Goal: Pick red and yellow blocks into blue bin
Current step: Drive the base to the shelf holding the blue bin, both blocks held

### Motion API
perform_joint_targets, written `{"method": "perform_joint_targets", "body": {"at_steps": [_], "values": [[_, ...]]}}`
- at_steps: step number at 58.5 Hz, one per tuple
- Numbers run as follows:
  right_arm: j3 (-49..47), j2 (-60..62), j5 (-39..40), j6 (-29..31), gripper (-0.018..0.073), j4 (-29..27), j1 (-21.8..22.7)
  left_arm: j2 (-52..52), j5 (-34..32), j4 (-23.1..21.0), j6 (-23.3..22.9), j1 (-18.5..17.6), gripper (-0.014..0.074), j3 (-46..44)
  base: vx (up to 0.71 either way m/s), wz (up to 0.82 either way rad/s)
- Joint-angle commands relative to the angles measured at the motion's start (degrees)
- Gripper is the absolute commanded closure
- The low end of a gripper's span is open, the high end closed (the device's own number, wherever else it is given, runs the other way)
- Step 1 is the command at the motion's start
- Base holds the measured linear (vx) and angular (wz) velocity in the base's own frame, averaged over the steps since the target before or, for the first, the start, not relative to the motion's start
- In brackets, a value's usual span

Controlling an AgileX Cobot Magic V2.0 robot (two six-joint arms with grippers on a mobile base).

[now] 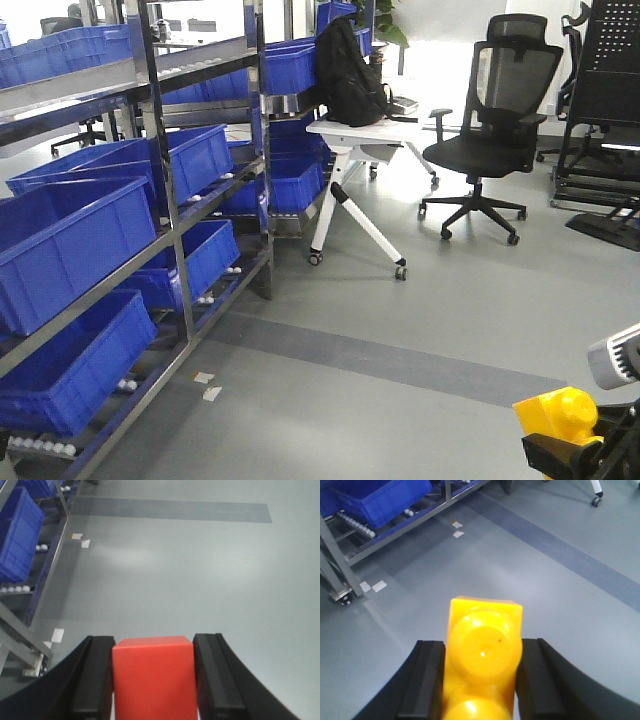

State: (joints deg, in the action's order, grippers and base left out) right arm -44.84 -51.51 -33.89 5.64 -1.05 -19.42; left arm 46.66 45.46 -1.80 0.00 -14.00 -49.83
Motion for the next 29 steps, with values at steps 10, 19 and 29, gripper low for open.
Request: {"method": "perform_joint_targets", "body": {"at_steps": [10, 19, 29], "values": [[-1.63, 0.68, 4.21, 0.42, 0.0305, 0.38, -0.08, -0.30, -3.82, -0.48, 0.00, -0.30, 0.0356, -1.35, 0.43, 0.15], [-1.63, 0.68, 4.21, 0.42, 0.0305, 0.38, -0.08, -0.30, -3.82, -0.48, 0.00, -0.30, 0.0356, -1.35, 0.39, 0.33], [-1.63, 0.68, 4.21, 0.42, 0.0305, 0.38, -0.08, -0.30, -3.82, -0.48, 0.00, -0.30, 0.0356, -1.35, 0.35, 0.49]]}}
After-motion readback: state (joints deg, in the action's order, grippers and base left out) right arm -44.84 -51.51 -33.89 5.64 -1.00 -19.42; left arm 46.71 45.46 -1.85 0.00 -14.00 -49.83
